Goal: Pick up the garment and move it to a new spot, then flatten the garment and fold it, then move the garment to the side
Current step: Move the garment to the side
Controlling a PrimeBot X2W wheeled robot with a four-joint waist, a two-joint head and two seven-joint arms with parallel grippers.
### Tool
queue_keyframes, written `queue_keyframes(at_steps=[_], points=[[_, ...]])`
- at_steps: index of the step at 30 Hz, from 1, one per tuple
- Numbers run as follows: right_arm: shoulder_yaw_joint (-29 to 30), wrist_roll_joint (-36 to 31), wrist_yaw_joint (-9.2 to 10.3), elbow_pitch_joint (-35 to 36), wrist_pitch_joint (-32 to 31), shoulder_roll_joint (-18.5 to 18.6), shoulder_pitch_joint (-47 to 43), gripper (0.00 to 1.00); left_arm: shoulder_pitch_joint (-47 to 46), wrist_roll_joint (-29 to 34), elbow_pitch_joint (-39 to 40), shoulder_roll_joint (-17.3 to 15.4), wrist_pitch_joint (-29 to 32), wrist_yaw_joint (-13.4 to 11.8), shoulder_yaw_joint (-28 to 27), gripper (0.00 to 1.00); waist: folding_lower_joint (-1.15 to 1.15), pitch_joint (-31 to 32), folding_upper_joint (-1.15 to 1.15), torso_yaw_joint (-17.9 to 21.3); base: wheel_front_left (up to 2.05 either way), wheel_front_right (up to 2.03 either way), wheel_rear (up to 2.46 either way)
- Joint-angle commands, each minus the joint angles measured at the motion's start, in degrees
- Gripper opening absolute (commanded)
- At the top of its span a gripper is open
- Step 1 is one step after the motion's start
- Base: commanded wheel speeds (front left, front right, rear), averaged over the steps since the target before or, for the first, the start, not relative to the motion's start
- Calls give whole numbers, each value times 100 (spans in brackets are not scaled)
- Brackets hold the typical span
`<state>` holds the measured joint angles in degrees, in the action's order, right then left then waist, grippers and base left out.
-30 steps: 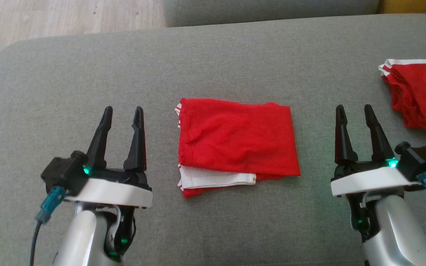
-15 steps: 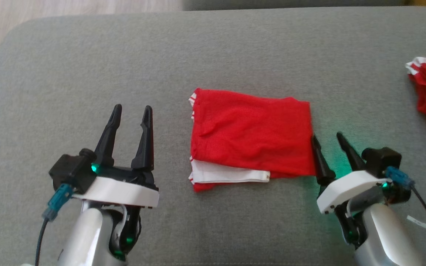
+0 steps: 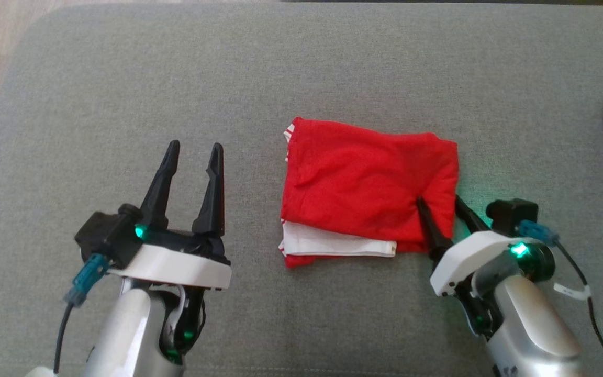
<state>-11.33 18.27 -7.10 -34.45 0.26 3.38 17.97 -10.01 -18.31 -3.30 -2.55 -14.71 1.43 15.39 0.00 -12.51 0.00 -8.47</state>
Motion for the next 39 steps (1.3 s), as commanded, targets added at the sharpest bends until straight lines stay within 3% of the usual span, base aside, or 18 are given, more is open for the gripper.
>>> queue_keyframes(at_steps=[1, 2, 3, 4, 11, 16, 19, 24, 27, 29, 30, 35, 39], points=[[-318, 52, -39, -62, -22, -50, 133, 100, -236, -26, 192, -32, -29, -42, -162, 100, 0, -1, 0, 7, 0, 0, 0], [-409, 42, -39, -121, -25, -50, 171, 100, -235, -23, 187, -32, -29, -36, -159, 100, 0, 5, 0, 15, 0, 0, 0], [-500, -2, -39, -159, -3, -50, 215, 42, -234, -18, 183, -32, -29, -32, -156, 100, 0, 11, 0, 26, 0, 0, 0], [-579, -84, -39, -186, 38, -50, 256, 0, -235, -12, 181, -32, -29, -29, -154, 100, 0, 24, 0, 42, 0, 0, 0], [-484, -905, -39, -181, 278, -50, 562, 0, -225, 74, 209, -32, -29, 7, -157, 100, 0, 133, 0, 255, 0, 0, 0], [-258, -1792, -39, 146, 261, -44, 783, 0, -236, 147, 267, -32, -29, 36, -117, 100, 0, 191, 0, 530, 0, 0, 0], [-295, -2125, -39, 440, 156, 140, 896, 0, -268, 170, 319, -32, -29, 56, -32, 100, 0, 191, 0, 715, 0, 0, 0], [-342, -2112, -39, 1047, -140, 846, 1148, 0, -383, 187, 410, -32, -29, 59, 154, 100, 0, 97, 0, 1016, 0, 0, 0], [-333, -2025, -39, 1411, -341, 1427, 1261, 0, -475, 192, 435, -32, -29, 49, 247, 100, 0, -18, 0, 1163, 0, 0, 0], [-301, -1897, -39, 1708, -551, 2012, 1347, 0, -559, 212, 446, -32, -29, 52, 279, 100, 0, -157, 0, 1292, 0, 0, 0], [-301, -1897, -39, 1708, -551, 2012, 1347, 0, -559, 212, 446, -32, -29, 52, 279, 100, 0, -157, 0, 1292, 0, 0, 0], [-114, -1737, -39, 1918, -841, 2974, 1323, 0, -663, 248, 446, -32, -29, 78, 252, 100, 0, -380, 0, 1401, 0, 0, 0], [281, -1714, -39, 1841, -933, 3529, 1277, 0, -738, 280, 432, -32, -29, 128, 207, 100, 0, -569, 0, 1421, 0, 0, 0]])
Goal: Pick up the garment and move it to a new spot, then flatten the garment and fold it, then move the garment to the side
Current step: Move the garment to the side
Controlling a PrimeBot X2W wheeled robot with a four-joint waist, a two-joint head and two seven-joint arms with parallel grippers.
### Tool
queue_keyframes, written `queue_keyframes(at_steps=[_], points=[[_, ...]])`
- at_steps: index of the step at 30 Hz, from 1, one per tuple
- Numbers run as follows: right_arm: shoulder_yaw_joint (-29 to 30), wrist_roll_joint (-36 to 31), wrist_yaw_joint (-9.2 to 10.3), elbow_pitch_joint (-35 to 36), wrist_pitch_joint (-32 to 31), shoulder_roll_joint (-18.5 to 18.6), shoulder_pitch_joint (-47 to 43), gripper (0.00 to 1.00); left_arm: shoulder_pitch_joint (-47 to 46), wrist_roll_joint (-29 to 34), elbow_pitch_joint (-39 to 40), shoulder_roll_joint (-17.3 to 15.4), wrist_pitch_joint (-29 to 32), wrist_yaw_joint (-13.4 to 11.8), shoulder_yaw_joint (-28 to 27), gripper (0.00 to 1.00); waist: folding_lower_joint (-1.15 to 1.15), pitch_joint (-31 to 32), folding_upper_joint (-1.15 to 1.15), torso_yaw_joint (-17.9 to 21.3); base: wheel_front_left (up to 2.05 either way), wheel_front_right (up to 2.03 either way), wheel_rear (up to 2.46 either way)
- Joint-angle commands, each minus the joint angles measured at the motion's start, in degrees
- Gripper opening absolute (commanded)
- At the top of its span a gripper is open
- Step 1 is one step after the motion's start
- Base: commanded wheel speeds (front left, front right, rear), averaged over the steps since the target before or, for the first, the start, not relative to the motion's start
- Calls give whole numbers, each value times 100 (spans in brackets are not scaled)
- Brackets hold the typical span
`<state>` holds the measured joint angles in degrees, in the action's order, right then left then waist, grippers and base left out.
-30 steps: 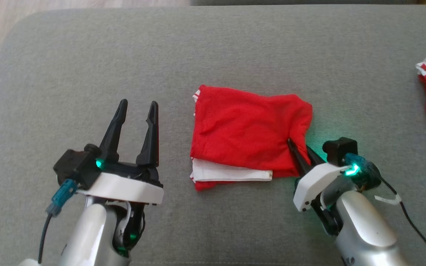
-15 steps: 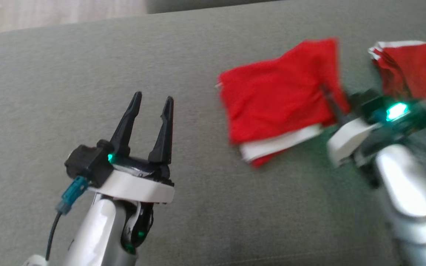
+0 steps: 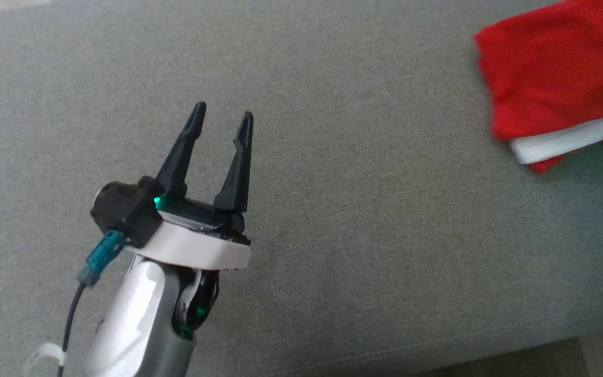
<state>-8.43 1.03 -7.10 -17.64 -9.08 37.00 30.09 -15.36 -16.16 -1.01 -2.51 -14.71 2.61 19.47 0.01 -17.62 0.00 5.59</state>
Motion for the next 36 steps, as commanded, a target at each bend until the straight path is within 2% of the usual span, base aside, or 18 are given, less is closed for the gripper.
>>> queue_keyframes(at_steps=[1, 4, 8, 13, 19, 20, 21, 22, 36], points=[[111, -6, -39, 128, -22, 242, 59, 0, -220, 76, 200, -37, -29, 24, -217, 100, -1, -101, 0, 17, 0, 0, 0], [368, -70, -39, -10, -6, 436, 16, 0, -277, 98, 196, -37, -29, 58, -269, 100, -1, -237, 0, -1, 0, 0, 0], [635, -191, -39, -163, -107, 421, -2, 0, -354, 107, 208, -37, -29, 87, -340, 100, -1, -407, 0, -63, 0, 0, 0], [1040, -542, -39, -262, -410, 252, -39, 0, -389, 129, 210, -37, -29, 121, -434, 100, -1, -542, 0, -113, 0, 0, 0], [1401, -685, -39, -150, -441, -71, -180, 0, -385, 140, 222, -37, -29, 148, -477, 100, -1, -624, 0, -144, 0, 0, 0], [1449, -710, -39, -87, -416, -126, -190, 5, -383, 144, 221, -37, -29, 150, -487, 100, -1, -631, 0, -144, 0, 0, 0], [1482, -741, -39, -28, -416, -177, -212, 64, -381, 148, 219, -37, -29, 153, -499, 100, -1, -636, 0, -140, 0, 0, 0], [1527, -759, -39, 29, -438, -235, -231, 98, -379, 152, 216, -37, -29, 157, -515, 100, -1, -636, 0, -133, 0, 0, 0], [1605, -932, -39, 1058, -806, -667, -403, 100, -340, 89, 131, -37, -29, 154, -541, 100, -1, -342, 0, -89, 0, 0, 0]])
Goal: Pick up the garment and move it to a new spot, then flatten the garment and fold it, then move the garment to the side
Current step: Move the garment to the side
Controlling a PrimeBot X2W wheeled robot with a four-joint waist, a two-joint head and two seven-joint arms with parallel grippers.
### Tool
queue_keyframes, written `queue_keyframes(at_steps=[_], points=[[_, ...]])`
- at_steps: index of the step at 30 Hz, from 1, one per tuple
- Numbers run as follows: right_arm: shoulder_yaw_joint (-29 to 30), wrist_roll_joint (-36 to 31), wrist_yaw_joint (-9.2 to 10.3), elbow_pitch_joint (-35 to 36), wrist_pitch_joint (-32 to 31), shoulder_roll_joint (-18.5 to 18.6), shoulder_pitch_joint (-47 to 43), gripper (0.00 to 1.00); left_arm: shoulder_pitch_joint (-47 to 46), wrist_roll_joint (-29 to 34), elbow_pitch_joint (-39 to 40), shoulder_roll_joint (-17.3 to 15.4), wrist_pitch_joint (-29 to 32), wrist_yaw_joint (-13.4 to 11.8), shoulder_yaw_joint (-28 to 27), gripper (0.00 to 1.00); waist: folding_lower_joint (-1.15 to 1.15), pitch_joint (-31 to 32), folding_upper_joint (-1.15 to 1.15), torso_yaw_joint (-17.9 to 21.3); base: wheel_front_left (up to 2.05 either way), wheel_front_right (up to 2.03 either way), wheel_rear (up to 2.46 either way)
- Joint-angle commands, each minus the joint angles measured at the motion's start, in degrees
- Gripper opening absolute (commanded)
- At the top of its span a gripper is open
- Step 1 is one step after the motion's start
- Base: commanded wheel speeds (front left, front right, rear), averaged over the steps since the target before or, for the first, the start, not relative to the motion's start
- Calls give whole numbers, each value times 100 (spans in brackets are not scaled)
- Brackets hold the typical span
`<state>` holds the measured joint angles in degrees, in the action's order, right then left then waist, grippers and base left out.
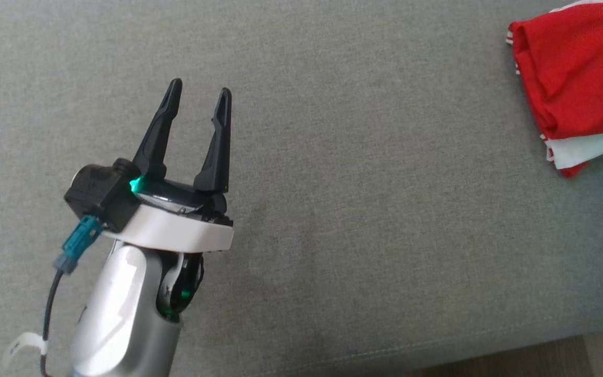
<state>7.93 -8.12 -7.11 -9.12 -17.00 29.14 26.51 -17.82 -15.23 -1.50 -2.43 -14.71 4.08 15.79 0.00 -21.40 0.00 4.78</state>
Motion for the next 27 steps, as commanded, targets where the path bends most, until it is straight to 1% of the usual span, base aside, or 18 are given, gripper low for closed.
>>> queue_keyframes(at_steps=[1, 4, 9, 11, 14, 16, 18, 20, 25, 27], points=[[-61, 4, -37, 301, -40, 58, -51, 100, -85, -9, 179, -44, -29, 3, -173, 100, 0, 74, 0, -12, 0, 0, 0], [-199, 173, -37, 633, 9, -251, -38, 100, -42, -30, 183, -44, -29, -13, -201, 100, 0, 231, 0, -36, 0, 0, 0], [-455, 527, -37, 1175, 215, -1180, -39, 100, 99, -98, 226, -44, -29, -84, -280, 100, 0, 573, 0, -117, 0, 0, 0], [-563, 668, -37, 1318, 435, -1551, -119, 100, 167, -112, 250, -44, -29, -114, -324, 100, 0, 701, 0, -161, 0, 0, 0], [-535, 966, -37, 1372, 923, -2092, -349, 100, 291, -122, 248, -44, -29, -150, -392, 100, 0, 904, 0, -246, 0, 0, 0], [-579, 1074, -37, 1327, 1271, -2351, -579, 100, 403, -151, 233, -44, -29, -185, -432, 100, 0, 1043, 0, -304, 0, 0, 0], [-589, 1142, -37, 1230, 1672, -2519, -816, 100, 528, -183, 219, -44, -29, -222, -452, 100, 0, 1163, 0, -358, 0, 0, 0], [-517, 1265, -37, 1045, 2063, -2601, -1040, 100, 653, -189, 212, -44, -29, -238, -450, 100, 0, 1268, 0, -413, 0, 0, 0], [-682, 2036, -37, 369, 2840, -2623, -1571, 100, 983, -188, 121, -44, -29, -262, -375, 100, 0, 1501, 0, -543, 0, 0, 0], [-844, 2009, -37, 201, 3008, -2624, -1719, 100, 1082, -234, 108, -44, -29, -287, -351, 100, 0, 1552, 0, -588, 0, 0, 0]])
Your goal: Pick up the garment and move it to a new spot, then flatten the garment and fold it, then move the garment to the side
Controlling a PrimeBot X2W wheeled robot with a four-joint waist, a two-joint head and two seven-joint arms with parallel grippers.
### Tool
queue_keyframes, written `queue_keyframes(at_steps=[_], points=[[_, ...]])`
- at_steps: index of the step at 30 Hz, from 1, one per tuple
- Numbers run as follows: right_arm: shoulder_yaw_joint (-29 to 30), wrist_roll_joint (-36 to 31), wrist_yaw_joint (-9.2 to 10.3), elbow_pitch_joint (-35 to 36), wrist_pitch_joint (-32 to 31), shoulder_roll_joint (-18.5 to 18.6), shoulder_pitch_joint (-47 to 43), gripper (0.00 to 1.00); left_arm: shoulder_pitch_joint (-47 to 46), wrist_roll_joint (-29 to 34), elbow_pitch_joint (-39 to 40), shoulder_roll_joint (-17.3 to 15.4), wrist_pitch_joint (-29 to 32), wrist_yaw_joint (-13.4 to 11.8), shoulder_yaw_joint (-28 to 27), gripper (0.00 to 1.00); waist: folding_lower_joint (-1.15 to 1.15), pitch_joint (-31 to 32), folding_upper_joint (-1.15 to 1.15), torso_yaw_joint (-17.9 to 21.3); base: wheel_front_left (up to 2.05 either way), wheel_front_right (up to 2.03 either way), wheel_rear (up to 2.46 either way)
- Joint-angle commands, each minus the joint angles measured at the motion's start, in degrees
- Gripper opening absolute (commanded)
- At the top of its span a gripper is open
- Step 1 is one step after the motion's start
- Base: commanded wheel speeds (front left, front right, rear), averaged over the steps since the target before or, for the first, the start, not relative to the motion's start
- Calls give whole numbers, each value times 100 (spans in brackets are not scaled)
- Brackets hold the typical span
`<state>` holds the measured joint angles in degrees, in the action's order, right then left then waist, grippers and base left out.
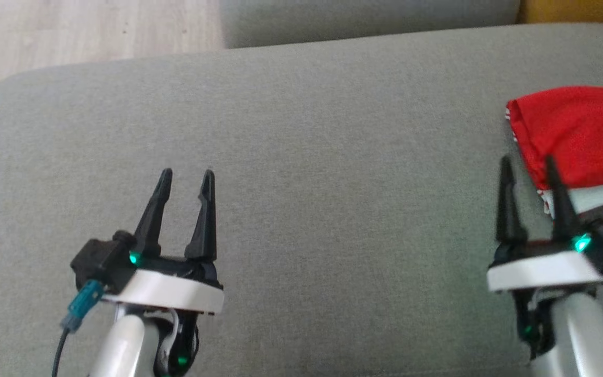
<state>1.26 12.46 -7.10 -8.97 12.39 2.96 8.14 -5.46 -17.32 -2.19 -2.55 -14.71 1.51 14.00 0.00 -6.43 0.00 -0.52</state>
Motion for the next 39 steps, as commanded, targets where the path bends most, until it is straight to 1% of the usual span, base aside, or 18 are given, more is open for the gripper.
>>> queue_keyframes(at_steps=[1, 5, 11, 18, 21, 28, 34, 39], points=[[-222, -110, -39, 133, 129, -6, 55, 100, -111, -87, 182, -32, -29, -53, -161, 100, 0, 82, 0, -81, 0, 0, 0], [-313, 32, -39, -24, 231, -7, -162, 100, 27, -124, 195, -32, -29, -95, -96, 100, 0, 171, 0, -130, 0, 0, 0], [-285, 119, -39, 23, 258, -8, -255, 100, 81, -133, 267, -32, -29, -200, -101, 100, 0, 229, 0, -159, 0, 0, 0], [-294, 96, -39, 113, 260, -8, -269, 100, 62, -92, 290, -32, -29, -230, -107, 100, 0, 245, 0, -149, 0, 0, 0], [-285, 90, -39, 144, 260, -8, -267, 100, 56, -33, 282, -32, -29, -187, -63, 100, 0, 237, 0, -135, 0, 0, 0], [-331, 140, -39, 144, 260, -8, -249, 100, 32, 104, 290, -32, -29, -244, -146, 100, 0, 220, 0, -135, 0, 0, 0], [-333, 104, -39, 161, 261, -8, -241, 100, 40, 43, 191, -32, -29, -217, -157, 100, 0, 203, 0, -134, 0, 0, 0], [-333, 93, -39, 150, 261, -8, -249, 100, 80, -15, 203, -32, -29, -86, -143, 100, 0, 201, 0, -111, 0, 0, 0]])
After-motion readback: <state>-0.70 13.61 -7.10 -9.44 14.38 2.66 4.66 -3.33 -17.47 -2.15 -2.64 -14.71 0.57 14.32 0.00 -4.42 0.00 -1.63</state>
